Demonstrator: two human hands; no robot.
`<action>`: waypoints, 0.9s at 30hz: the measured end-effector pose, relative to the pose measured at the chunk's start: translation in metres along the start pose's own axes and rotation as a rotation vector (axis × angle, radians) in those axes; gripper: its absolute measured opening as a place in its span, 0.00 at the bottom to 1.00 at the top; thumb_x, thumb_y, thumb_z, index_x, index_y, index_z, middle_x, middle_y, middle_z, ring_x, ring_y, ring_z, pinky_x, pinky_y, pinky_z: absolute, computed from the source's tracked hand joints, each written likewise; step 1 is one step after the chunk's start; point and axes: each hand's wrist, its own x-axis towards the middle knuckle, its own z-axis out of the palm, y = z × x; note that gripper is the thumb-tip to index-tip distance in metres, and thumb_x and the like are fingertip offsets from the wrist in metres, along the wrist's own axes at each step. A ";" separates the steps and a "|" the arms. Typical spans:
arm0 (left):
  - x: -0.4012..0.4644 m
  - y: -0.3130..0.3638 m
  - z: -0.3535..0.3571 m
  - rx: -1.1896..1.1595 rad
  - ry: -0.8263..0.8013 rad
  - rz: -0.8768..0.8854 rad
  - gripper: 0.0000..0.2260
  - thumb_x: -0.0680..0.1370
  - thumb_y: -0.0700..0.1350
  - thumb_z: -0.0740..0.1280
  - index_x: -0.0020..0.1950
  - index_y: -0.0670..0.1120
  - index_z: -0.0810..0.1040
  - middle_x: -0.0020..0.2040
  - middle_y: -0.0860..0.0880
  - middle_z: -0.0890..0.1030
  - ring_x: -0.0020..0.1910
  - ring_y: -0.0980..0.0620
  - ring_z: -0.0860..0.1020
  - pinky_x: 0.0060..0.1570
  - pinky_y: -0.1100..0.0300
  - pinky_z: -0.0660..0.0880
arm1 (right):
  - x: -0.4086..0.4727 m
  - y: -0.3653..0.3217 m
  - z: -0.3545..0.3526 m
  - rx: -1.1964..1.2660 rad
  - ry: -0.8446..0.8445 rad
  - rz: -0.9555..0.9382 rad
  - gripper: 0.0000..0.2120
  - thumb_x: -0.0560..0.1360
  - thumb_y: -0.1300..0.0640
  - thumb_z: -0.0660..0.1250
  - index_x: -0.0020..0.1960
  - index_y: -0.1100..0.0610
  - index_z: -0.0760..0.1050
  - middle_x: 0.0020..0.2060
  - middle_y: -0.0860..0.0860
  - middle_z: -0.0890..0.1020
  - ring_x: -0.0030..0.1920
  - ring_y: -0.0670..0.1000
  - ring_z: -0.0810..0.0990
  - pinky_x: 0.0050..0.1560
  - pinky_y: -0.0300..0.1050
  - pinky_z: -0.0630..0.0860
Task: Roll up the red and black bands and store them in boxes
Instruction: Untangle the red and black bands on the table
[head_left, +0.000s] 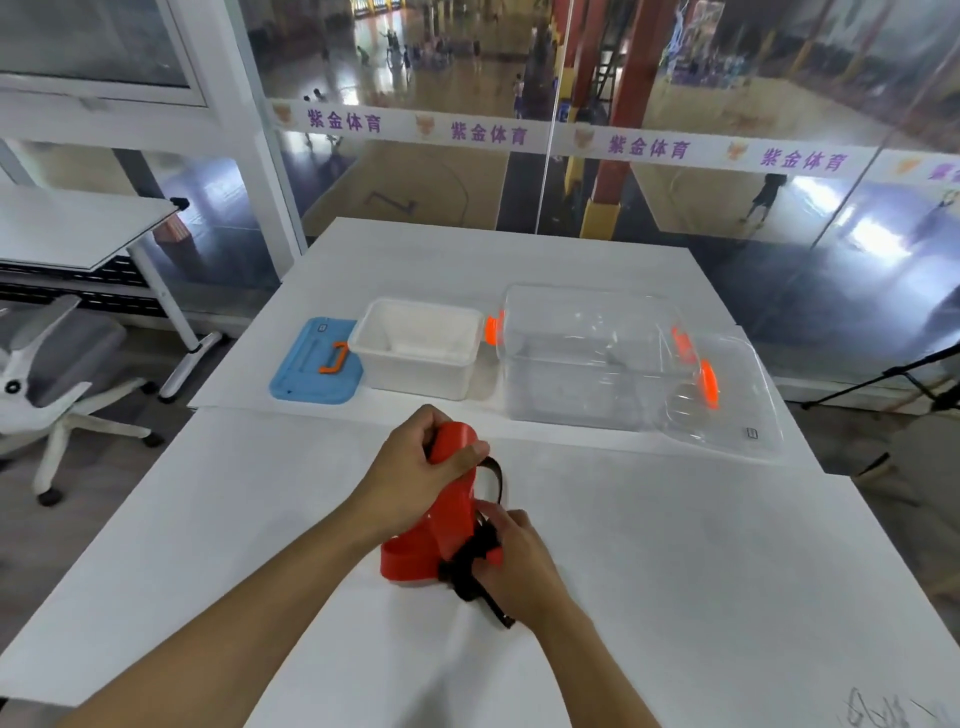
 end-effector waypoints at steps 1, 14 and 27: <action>-0.001 0.003 -0.002 -0.008 0.007 0.002 0.16 0.74 0.58 0.74 0.52 0.50 0.74 0.48 0.48 0.82 0.47 0.49 0.82 0.45 0.58 0.80 | 0.001 -0.003 0.001 0.012 -0.021 -0.023 0.34 0.73 0.52 0.69 0.76 0.39 0.64 0.60 0.46 0.72 0.58 0.51 0.78 0.63 0.48 0.77; -0.019 0.078 -0.037 -0.260 0.032 0.241 0.06 0.78 0.47 0.71 0.50 0.48 0.75 0.43 0.51 0.84 0.38 0.62 0.83 0.37 0.72 0.76 | 0.038 -0.005 -0.013 -0.026 0.068 0.151 0.27 0.79 0.39 0.65 0.77 0.41 0.64 0.59 0.50 0.74 0.53 0.51 0.80 0.52 0.48 0.81; -0.023 0.015 -0.052 -0.230 0.198 0.033 0.14 0.77 0.48 0.73 0.53 0.39 0.75 0.45 0.39 0.84 0.38 0.55 0.83 0.41 0.62 0.80 | 0.049 0.004 -0.042 0.277 0.325 0.152 0.10 0.83 0.47 0.63 0.60 0.51 0.74 0.51 0.53 0.86 0.51 0.57 0.85 0.57 0.56 0.83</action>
